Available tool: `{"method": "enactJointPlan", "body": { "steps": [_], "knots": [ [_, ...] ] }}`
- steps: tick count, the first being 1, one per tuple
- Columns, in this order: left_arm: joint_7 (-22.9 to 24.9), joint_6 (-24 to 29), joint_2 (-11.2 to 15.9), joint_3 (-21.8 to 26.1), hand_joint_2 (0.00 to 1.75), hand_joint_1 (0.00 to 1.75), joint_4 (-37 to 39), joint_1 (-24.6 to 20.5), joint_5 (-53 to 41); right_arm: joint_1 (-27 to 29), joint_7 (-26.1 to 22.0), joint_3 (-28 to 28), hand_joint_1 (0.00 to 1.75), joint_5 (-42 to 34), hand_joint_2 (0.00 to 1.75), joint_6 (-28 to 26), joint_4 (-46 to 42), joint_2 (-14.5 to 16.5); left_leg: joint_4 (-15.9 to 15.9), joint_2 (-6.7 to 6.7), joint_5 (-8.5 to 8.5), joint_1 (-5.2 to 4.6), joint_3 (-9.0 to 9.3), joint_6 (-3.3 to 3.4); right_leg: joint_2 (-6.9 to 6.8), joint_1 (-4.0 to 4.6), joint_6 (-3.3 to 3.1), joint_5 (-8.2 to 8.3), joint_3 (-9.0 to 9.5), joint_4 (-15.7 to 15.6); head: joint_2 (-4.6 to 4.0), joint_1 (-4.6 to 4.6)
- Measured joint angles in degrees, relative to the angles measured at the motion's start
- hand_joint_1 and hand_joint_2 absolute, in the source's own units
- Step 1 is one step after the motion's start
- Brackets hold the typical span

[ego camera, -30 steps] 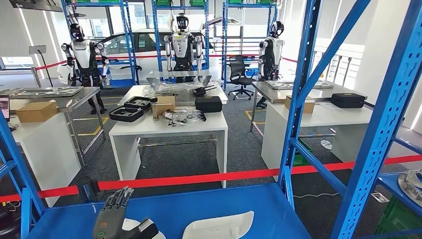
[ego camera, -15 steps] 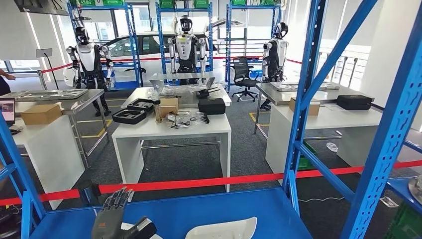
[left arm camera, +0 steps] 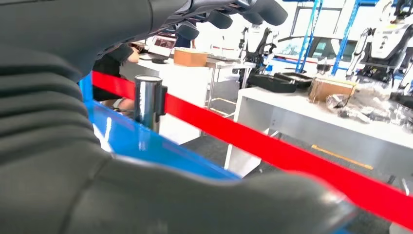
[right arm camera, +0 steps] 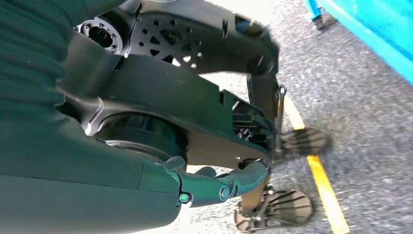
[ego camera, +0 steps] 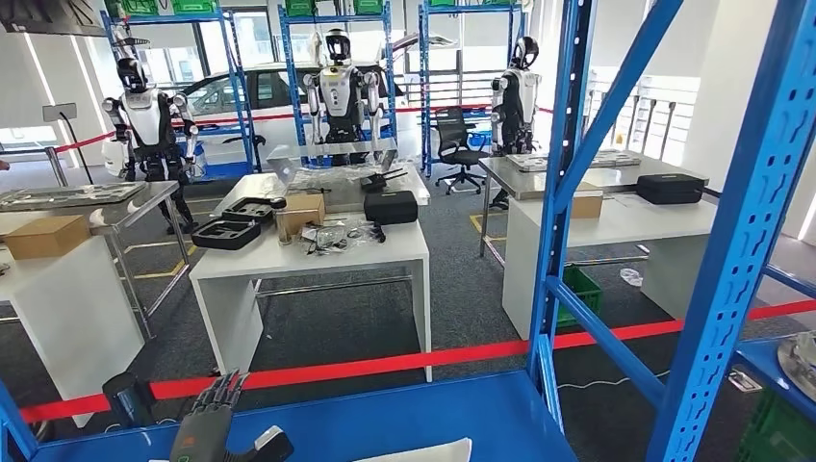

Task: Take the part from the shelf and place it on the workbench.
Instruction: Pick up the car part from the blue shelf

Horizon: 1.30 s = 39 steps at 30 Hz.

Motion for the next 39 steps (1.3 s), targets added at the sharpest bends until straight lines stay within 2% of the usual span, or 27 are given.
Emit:
{"method": "enactJointPlan", "body": {
  "steps": [1, 2, 4, 6, 7, 9, 10, 11, 12, 13, 14, 15, 16, 18, 20, 23, 25, 28, 31, 33, 36, 39],
  "knots": [
    [0.0, -0.1, 0.1, 0.2, 1.75, 0.00, 0.0, 0.0, 0.0, 0.0, 0.0, 0.0, 0.00, 0.0, 1.75, 0.0, 0.0, 0.0, -1.6, -0.01, 0.50, -0.22, 0.67, 0.31, 0.02, 0.00, 0.31, -0.32, 0.17, -0.1, 0.01, 0.02],
    [0.0, -0.1, 0.1, 0.4, 1.75, 0.00, -0.1, 0.0, 0.1, 0.0, 0.0, 0.0, 0.00, 0.0, 1.75, 0.0, 0.0, 0.1, -1.9, -0.06, 0.06, -0.38, 0.88, 0.51, 0.03, -0.02, 0.66, -0.54, 0.25, -0.3, 0.01, 0.02],
    [-0.1, -0.2, 0.2, 0.7, 1.75, 0.00, -0.2, 0.0, 0.3, -0.1, 0.1, 0.1, 0.00, 0.0, 1.75, 0.0, 0.0, 0.1, -2.5, -0.17, 0.30, -0.25, 1.45, 0.86, -0.07, 0.02, 1.38, -1.04, 0.61, -0.7, 0.02, 0.04],
    [-0.2, -0.2, 0.1, 1.0, 1.75, 0.00, -0.5, -0.2, 0.4, -0.2, 0.1, 0.2, 0.00, 0.0, 1.75, 0.0, 0.0, 0.0, -3.4, -0.15, 0.15, 0.16, 2.28, 1.35, -0.26, 0.20, 1.82, -2.44, -0.24, 1.3, 0.02, 0.15],
    [-0.2, -0.2, 0.1, 1.2, 1.75, 0.00, -0.6, -0.3, 0.5, -0.3, 0.1, 0.2, 0.00, -0.1, 1.75, 0.0, 0.0, 0.0, -3.6, -0.09, 0.00, 0.32, 2.62, 1.63, -0.34, 0.22, 1.97, -3.77, -1.89, 4.3, 0.03, 0.27],
    [-0.5, -0.5, 0.0, 1.5, 1.75, 0.00, -0.6, -0.4, 0.6, -0.3, 0.0, 0.2, 0.00, -0.1, 1.75, 0.0, 0.0, 0.0, -3.5, -0.06, -0.51, 0.30, 2.86, 2.01, -0.34, 0.23, 2.18, -6.40, -6.81, 12.1, 0.03, 0.44],
    [-0.8, -0.8, -0.1, 1.6, 1.75, 0.00, -0.6, -0.3, 0.8, -0.2, 0.0, 0.2, 0.00, -0.1, 1.75, 0.0, 0.0, 0.0, -3.4, -0.10, -0.79, 0.28, 2.94, 2.06, -0.34, 0.21, 2.27, -6.61, -8.91, 14.8, 0.02, 0.50],
    [-1.1, -1.3, -0.2, 1.7, 1.75, 0.00, -0.6, -0.2, 1.1, -0.1, 0.0, 0.2, 0.00, -0.1, 1.75, 0.0, 0.0, 0.0, -3.2, -0.18, -1.08, 0.28, 3.05, 2.02, -0.35, 0.19, 2.33, -5.58, -10.02, 15.4, 0.02, 0.55],
    [-1.6, -1.9, -0.2, 1.9, 1.75, 0.00, -0.6, -0.2, 1.7, -0.1, -0.1, 0.2, 0.00, -0.1, 1.75, 0.0, 0.0, 0.0, -2.9, -0.25, -1.41, 0.31, 3.21, 1.90, -0.36, 0.16, 2.36, -3.45, -10.03, 13.7, 0.02, 0.60],
    [-2.3, -2.9, -0.2, 2.1, 1.75, 0.00, -0.6, -0.3, 2.5, -0.1, -0.1, 0.2, 0.00, -0.2, 1.75, 0.0, 0.0, 0.0, -2.5, -0.32, -1.78, 0.36, 3.38, 1.72, -0.39, 0.10, 2.38, -0.63, -9.05, 10.2, 0.02, 0.64],
    [-3.3, -4.2, -0.3, 2.5, 1.75, 0.00, -0.6, -0.4, 3.8, -0.2, -0.2, 0.2, 0.00, -0.2, 1.75, 0.0, 0.0, -0.1, -2.1, -0.39, -2.17, 0.30, 3.49, 1.44, -0.42, 0.12, 2.34, 1.45, -7.81, 6.6, 0.02, 0.67],
    [-4.6, -5.7, -0.3, 3.0, 1.75, 0.00, -0.6, -0.5, 5.4, -0.2, -0.2, 0.2, 0.00, -0.2, 1.75, 0.0, 0.0, -0.1, -1.7, -0.46, -2.52, 0.23, 3.49, 1.13, -0.41, 0.12, 2.14, 2.79, -6.71, 3.7, 0.02, 0.67],
    [-5.9, -7.3, -0.2, 3.7, 1.75, 0.00, -0.6, -0.6, 7.2, -0.2, -0.2, 0.2, 0.00, -0.3, 1.75, 0.0, 0.0, -0.1, -1.4, -0.51, -2.79, 0.13, 3.44, 0.87, -0.41, 0.11, 1.92, 3.37, -6.03, 1.9, 0.02, 0.64],
    [-8.2, -9.8, -0.1, 5.2, 1.75, 0.00, -0.7, -0.6, 10.1, -0.2, -0.1, 0.2, 0.00, -0.4, 1.75, 0.0, 0.0, -0.1, -1.2, -0.55, -2.94, -0.06, 3.39, 1.24, -0.30, 0.14, 1.47, 3.29, -5.71, 1.3, 0.02, 0.51],
    [-9.4, -11.1, 0.0, 6.3, 1.75, 0.00, -0.8, -0.7, 11.4, -0.1, -0.1, 0.2, 0.00, -0.5, 1.75, 0.0, 0.0, -0.1, -1.5, -0.44, -2.84, -0.14, 3.61, 1.81, -0.16, 0.21, 1.31, 3.39, -5.65, 1.2, 0.02, 0.43],
    [-11.1, -13.7, 0.1, 7.6, 1.75, 0.00, -1.0, -0.9, 13.8, -0.1, -0.1, 0.2, 0.00, -0.7, 1.75, 0.0, 0.0, -0.1, -2.0, -0.31, -2.68, -0.14, 3.92, 1.55, -0.01, 0.23, 1.07, 3.38, -5.63, 1.2, 0.02, 0.36],
    [-13.9, -18.1, 0.1, 9.2, 1.75, 0.00, -1.3, -1.0, 17.9, -0.1, -0.1, 0.2, 0.00, -0.7, 1.75, 0.0, 0.0, -0.1, -2.2, -0.31, -2.58, -0.14, 4.02, 1.27, -0.02, 0.24, 0.89, 3.34, -5.63, 1.2, 0.02, 0.34],
    [-17.9, -29.8, 0.1, 12.7, 1.75, 0.00, -1.8, -1.2, 25.9, -0.1, 0.0, 0.2, 0.00, -0.8, 1.75, 0.0, 0.0, -0.1, -2.3, -0.31, -2.52, -0.13, 4.08, 0.64, -0.04, 0.29, 0.72, 3.28, -5.62, 1.2, 0.02, 0.35],
    [-19.5, -42.9, 0.7, 15.4, 1.75, 0.00, -3.2, -1.6, 33.3, -0.1, 0.1, 0.2, 0.00, -0.9, 1.75, 0.0, 0.0, -0.1, -2.4, -0.30, -2.51, -0.12, 4.09, 0.16, -0.05, 0.30, 0.64, 3.26, -5.62, 1.2, 0.02, 0.35],
    [-19.7, -48.2, 1.4, 16.7, 1.75, 0.00, -4.1, -2.2, 37.7, -0.1, 0.2, 0.2, 0.00, -1.1, 1.75, 0.0, 0.0, -0.1, -2.4, -0.30, -2.52, -0.12, 4.09, 0.02, -0.04, 0.30, 0.62, 3.27, -5.61, 1.2, 0.02, 0.35],
    [-19.8, -52.9, 2.3, 18.2, 1.75, 0.00, -5.2, -4.0, 42.5, -0.1, 0.6, 0.2, 0.00, -1.4, 1.75, 0.0, 0.0, -0.1, -2.4, -0.32, -2.52, -0.12, 4.09, -0.05, -0.07, 0.28, 0.63, 3.28, -5.50, 1.1, 0.02, 0.35],
    [-19.8, -54.7, 3.4, 18.5, 1.75, 0.00, -6.4, -5.7, 42.9, -0.1, 0.6, 0.2, 0.00, -1.8, 1.75, 0.0, 0.0, -0.1, -2.4, -0.35, -2.52, -0.13, 4.10, -0.04, -0.12, 0.27, 0.66, 3.32, -5.37, 1.0, 0.02, 0.35]
  ]
}}
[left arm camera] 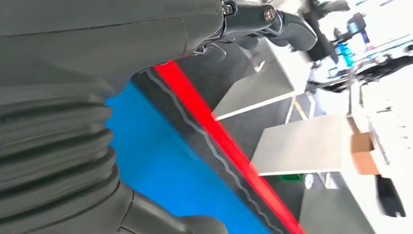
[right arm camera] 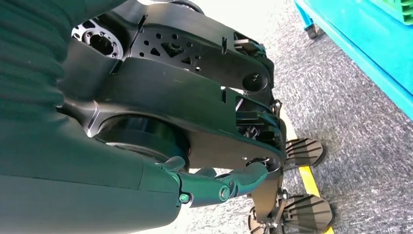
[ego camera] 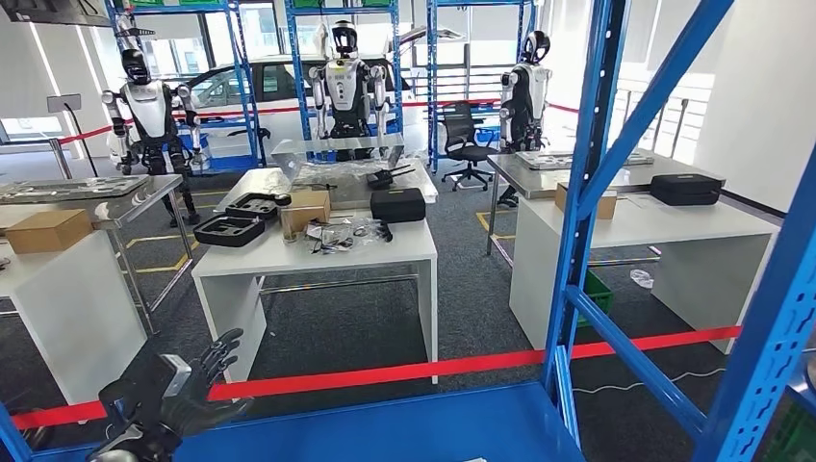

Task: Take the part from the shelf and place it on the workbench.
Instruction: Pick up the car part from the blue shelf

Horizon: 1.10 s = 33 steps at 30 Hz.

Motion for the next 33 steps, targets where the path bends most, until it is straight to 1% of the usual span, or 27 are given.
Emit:
{"method": "enactJointPlan", "body": {
  "steps": [6, 13, 17, 22, 25, 27, 33],
  "knots": [
    [0.0, -3.6, 4.3, -3.1, 1.75, 0.00, -3.1, -1.9, -2.2, 0.1, -0.1, 0.0, 0.00, -0.1, 1.75, 0.4, 0.0, 0.0, 0.0, 0.05, 0.00, 0.00, 0.01, 0.00, 0.04, -0.02, 0.10, 0.12, 0.06, -0.2, 0.00, 0.00],
    [0.0, -4.2, 7.3, -6.2, 1.75, 0.00, -4.9, -2.7, -3.4, 0.1, 0.0, 0.0, 0.00, -0.1, 1.75, 0.6, 0.0, 0.0, 0.0, 0.04, 0.00, -0.01, 0.01, 0.01, 0.03, -0.02, 0.14, 0.15, 0.12, -0.2, 0.00, 0.00],
    [0.0, -6.2, 10.4, -11.0, 1.75, 0.00, -5.6, -3.3, -7.2, 0.1, 0.2, 0.0, 0.00, -0.1, 1.75, 0.6, 0.0, 0.0, 0.0, 0.06, 0.00, -0.02, 0.02, 0.01, 0.05, -0.03, 0.15, 0.15, 0.12, -0.3, 0.00, 0.00],
    [0.0, -7.1, 14.1, -19.5, 1.75, 0.00, -5.5, -3.6, -12.8, 0.1, 0.2, 0.1, 0.00, -0.2, 1.75, 0.6, 0.0, 0.0, 0.0, 0.06, -0.01, -0.01, 0.02, 0.01, 0.05, -0.03, 0.14, 0.15, 0.11, -0.3, 0.00, 0.00],
    [0.0, -6.4, 15.0, -23.8, 1.75, 0.00, -5.2, -3.6, -14.6, 0.1, 0.2, 0.1, 0.00, -0.4, 1.75, 0.6, 0.0, 0.0, 0.0, 0.02, 0.00, -0.02, 0.02, 0.01, 0.04, -0.03, 0.14, 0.15, 0.13, -0.3, 0.00, 0.00],
    [0.0, -6.2, 15.2, -25.8, 1.75, 0.00, -4.9, -3.6, -15.0, 0.1, 0.2, 0.1, 0.00, -0.4, 1.75, 0.5, 0.0, 0.0, 0.0, 0.01, 0.00, -0.02, 0.02, 0.01, 0.02, -0.03, 0.14, 0.15, 0.14, -0.3, 0.00, 0.00],
    [0.0, -6.1, 15.7, -28.7, 1.75, 0.00, -4.3, -3.6, -15.3, 0.1, 0.2, 0.1, 0.00, -0.4, 1.75, 0.5, 0.0, 0.0, 0.0, 0.03, 0.00, -0.03, 0.02, 0.01, 0.04, -0.04, 0.18, 0.17, 0.15, -0.3, 0.00, 0.00]
  ]
}}
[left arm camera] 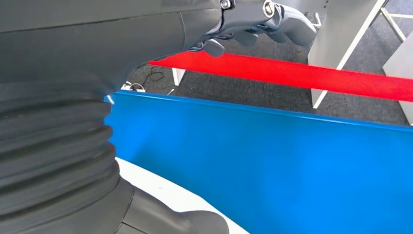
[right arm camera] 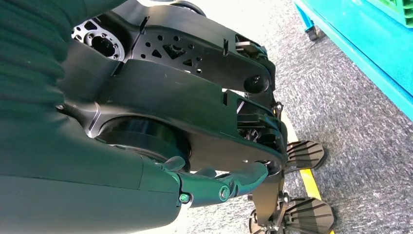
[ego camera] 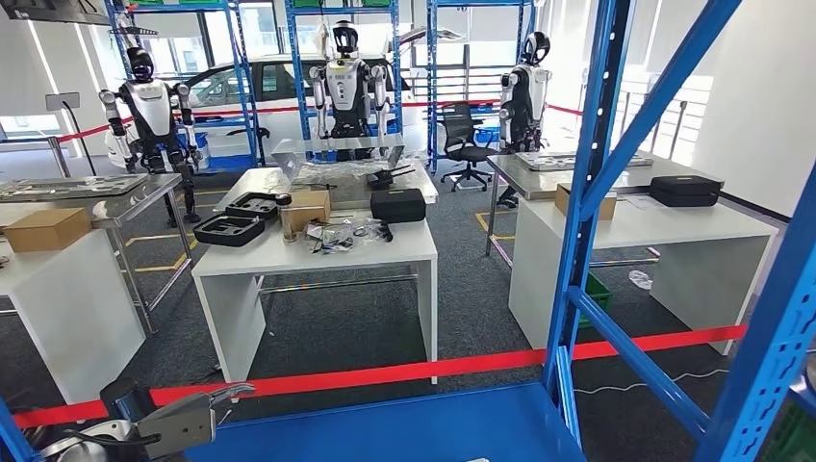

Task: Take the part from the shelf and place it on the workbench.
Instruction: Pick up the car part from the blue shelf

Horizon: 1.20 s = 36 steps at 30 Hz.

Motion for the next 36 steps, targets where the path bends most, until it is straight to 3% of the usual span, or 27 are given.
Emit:
{"method": "enactJointPlan", "body": {
  "steps": [10, 19, 24, 36],
  "knots": [
    [0.3, -0.6, 0.2, -4.3, 1.75, 0.00, 1.5, -1.1, -3.1, 0.0, -0.2, 0.0, 0.00, 0.1, 1.75, 0.1, 0.0, 0.0, 0.0, 0.00, 0.00, 0.00, 0.00, 0.00, -0.01, 0.00, 0.01, 0.00, 0.00, 0.0, 0.00, 0.00],
    [0.5, -0.3, 0.2, -5.5, 1.75, 0.00, 1.9, -1.2, -3.5, 0.0, -0.3, 0.1, 0.00, 0.1, 1.75, 0.1, 0.0, 0.0, 0.0, 0.01, 0.00, 0.00, 0.00, 0.00, 0.00, 0.00, 0.01, 0.00, 0.00, 0.0, 0.00, 0.00],
    [1.8, -1.4, -1.1, -10.6, 1.75, 0.00, 3.6, -1.7, -5.2, 0.0, -0.4, 0.1, 0.00, -0.4, 1.75, 0.1, 0.0, 0.0, 0.0, 0.01, 0.00, -0.02, 0.00, 0.00, 0.01, -0.01, 0.01, 0.01, -0.01, 0.0, 0.00, 0.00],
    [3.4, -2.6, -2.7, -16.1, 1.75, 0.00, 5.7, -2.7, -7.3, 0.1, -0.9, 0.1, 0.00, -0.9, 1.75, 0.1, 0.0, 0.0, 0.0, 0.01, 0.00, -0.03, 0.01, 0.00, 0.01, -0.02, 0.01, 0.01, -0.01, 0.0, 0.00, 0.00]
  ]
}}
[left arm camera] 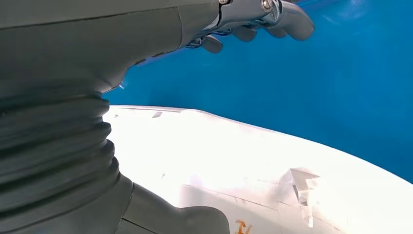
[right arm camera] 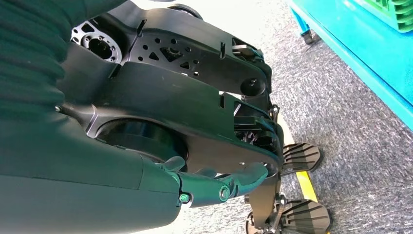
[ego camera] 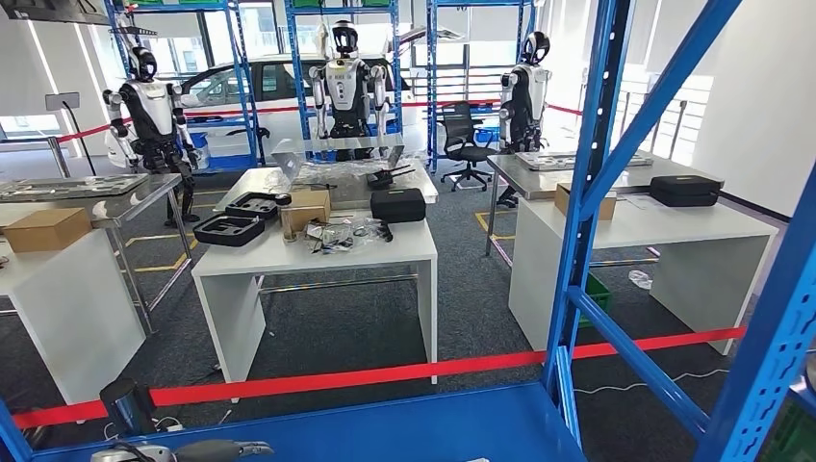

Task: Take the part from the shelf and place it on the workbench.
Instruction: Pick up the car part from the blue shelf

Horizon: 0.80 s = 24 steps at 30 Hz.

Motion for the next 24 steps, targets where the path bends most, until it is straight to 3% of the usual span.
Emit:
{"method": "enactJointPlan", "body": {
  "steps": [8, 12, 13, 24],
  "knots": [
    [0.2, -0.6, -0.2, -2.2, 1.75, 0.01, 1.3, -0.8, -0.2, 0.0, 0.1, 0.0, 0.00, 0.0, 1.75, -0.2, 0.0, 0.0, 0.0, 0.00, 0.00, 0.00, 0.00, 0.00, 0.00, 0.00, 0.00, 0.00, 0.00, 0.0, 0.00, 0.00],
    [0.2, -0.6, -0.2, -2.8, 1.75, 1.68, 1.7, -0.9, -0.2, 0.0, 0.1, 0.0, 0.00, 0.0, 1.75, -0.2, 0.0, 0.0, 0.0, 0.00, 0.00, 0.00, 0.00, 0.00, 0.00, 0.00, 0.00, 0.00, 0.00, 0.0, 0.00, 0.00],
    [0.2, -0.7, -0.2, -2.9, 1.75, 1.75, 1.8, -0.9, -0.2, 0.0, 0.1, 0.0, 0.00, 0.0, 1.75, -0.2, 0.0, 0.0, 0.0, 0.00, 0.00, 0.00, 0.00, 0.00, 0.00, 0.00, 0.00, 0.00, 0.00, 0.0, 0.00, 0.00],
    [0.2, -3.6, -0.7, -4.5, 1.75, 1.75, 2.5, -3.2, -0.3, 0.0, 0.0, 0.0, 0.00, -0.1, 1.75, -0.2, 0.0, 0.0, 0.0, -0.01, 0.00, -0.01, 0.00, 0.00, 0.00, -0.01, 0.00, 0.00, 0.01, 0.0, 0.00, 0.00]
  ]
}}
